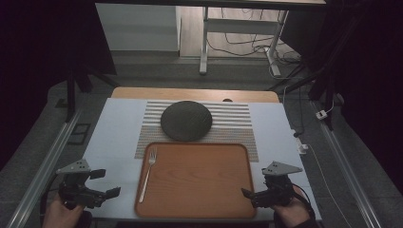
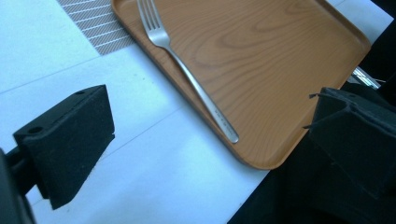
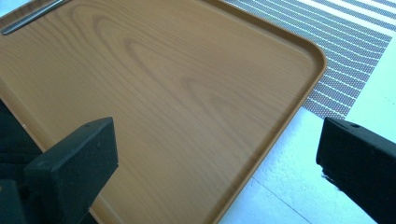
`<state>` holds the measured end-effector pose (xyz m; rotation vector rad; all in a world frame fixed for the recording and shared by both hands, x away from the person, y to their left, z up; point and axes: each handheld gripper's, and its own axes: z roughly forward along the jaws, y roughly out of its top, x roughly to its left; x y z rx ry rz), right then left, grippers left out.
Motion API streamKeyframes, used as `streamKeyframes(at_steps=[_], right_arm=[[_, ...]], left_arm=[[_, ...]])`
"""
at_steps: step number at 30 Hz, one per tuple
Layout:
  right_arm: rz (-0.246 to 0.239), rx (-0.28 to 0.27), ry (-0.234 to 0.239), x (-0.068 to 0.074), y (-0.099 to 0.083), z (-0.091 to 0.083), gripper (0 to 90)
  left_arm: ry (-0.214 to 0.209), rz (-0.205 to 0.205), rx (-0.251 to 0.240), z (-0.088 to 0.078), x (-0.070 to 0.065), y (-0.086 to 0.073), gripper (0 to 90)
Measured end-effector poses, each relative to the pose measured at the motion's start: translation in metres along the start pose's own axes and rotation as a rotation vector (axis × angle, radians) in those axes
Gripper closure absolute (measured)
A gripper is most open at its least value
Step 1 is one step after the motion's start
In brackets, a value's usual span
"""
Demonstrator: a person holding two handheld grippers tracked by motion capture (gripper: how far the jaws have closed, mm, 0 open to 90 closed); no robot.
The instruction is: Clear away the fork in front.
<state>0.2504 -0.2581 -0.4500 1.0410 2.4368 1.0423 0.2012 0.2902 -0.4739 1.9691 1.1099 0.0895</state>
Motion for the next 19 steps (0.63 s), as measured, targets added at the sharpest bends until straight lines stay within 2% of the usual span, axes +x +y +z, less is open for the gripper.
streamKeyframes(at_steps=[8,12,19], right_arm=[[0.005,0.002,-0.001,-0.0002,0.0001,-0.0001,0.0],[0.003,0.001,0.000,-0.0001,0.0003,0.0000,0.0],[0.004,0.002,0.000,-0.0004,0.0003,0.0007,0.0]], left_arm=[[0.036,-0.012,0.028,-0.0034,0.0020,-0.0071,0.0],[0.064,-0.022,0.058,-0.0032,0.0017,-0.0086,0.0],[0.063,-0.043,0.070,-0.0016,0.0029,-0.0066,0.0]])
